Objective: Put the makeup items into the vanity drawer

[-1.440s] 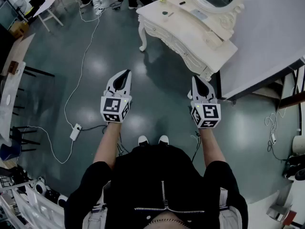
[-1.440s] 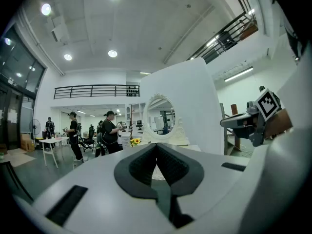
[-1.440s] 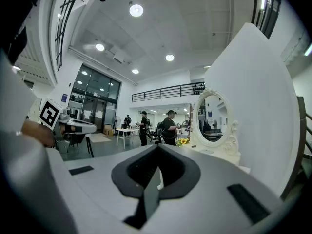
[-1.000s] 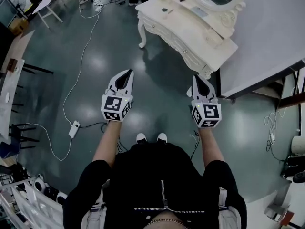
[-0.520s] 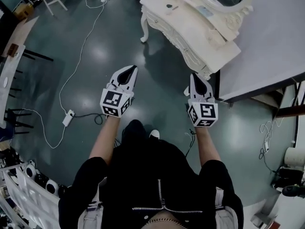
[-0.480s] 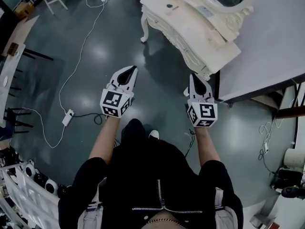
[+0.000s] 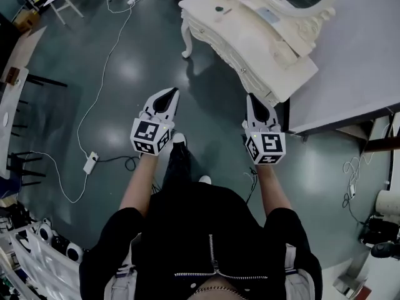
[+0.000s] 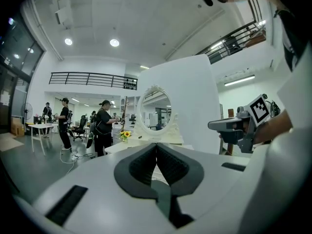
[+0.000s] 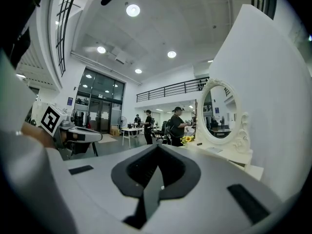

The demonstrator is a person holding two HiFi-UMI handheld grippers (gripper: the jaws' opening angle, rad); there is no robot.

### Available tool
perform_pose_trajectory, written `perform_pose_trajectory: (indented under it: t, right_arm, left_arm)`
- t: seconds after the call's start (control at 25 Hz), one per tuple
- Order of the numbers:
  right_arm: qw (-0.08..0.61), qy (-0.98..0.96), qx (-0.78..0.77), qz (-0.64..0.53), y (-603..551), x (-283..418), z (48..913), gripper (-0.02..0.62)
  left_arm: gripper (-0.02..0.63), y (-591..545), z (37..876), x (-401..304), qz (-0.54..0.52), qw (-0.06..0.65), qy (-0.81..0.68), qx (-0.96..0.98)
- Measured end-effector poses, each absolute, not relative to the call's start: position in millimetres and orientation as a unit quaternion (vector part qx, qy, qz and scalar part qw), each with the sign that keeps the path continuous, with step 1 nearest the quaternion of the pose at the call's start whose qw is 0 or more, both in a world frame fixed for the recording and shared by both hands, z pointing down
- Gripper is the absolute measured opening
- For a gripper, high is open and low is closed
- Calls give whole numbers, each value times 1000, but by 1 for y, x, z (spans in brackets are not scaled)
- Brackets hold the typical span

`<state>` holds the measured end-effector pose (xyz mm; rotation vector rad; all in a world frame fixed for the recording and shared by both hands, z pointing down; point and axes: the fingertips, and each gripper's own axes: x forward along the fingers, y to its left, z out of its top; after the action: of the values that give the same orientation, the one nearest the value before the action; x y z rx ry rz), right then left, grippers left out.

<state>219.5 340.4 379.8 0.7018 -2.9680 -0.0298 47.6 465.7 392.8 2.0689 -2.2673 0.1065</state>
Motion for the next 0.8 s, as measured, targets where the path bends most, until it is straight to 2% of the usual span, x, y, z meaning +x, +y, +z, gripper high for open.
perform_pose_trajectory:
  t: [0.8]
  right_arm:
    - [47, -945, 325, 5, 195, 29, 372, 5]
  left_arm:
    - [21, 293, 397, -166, 61, 37, -674, 735]
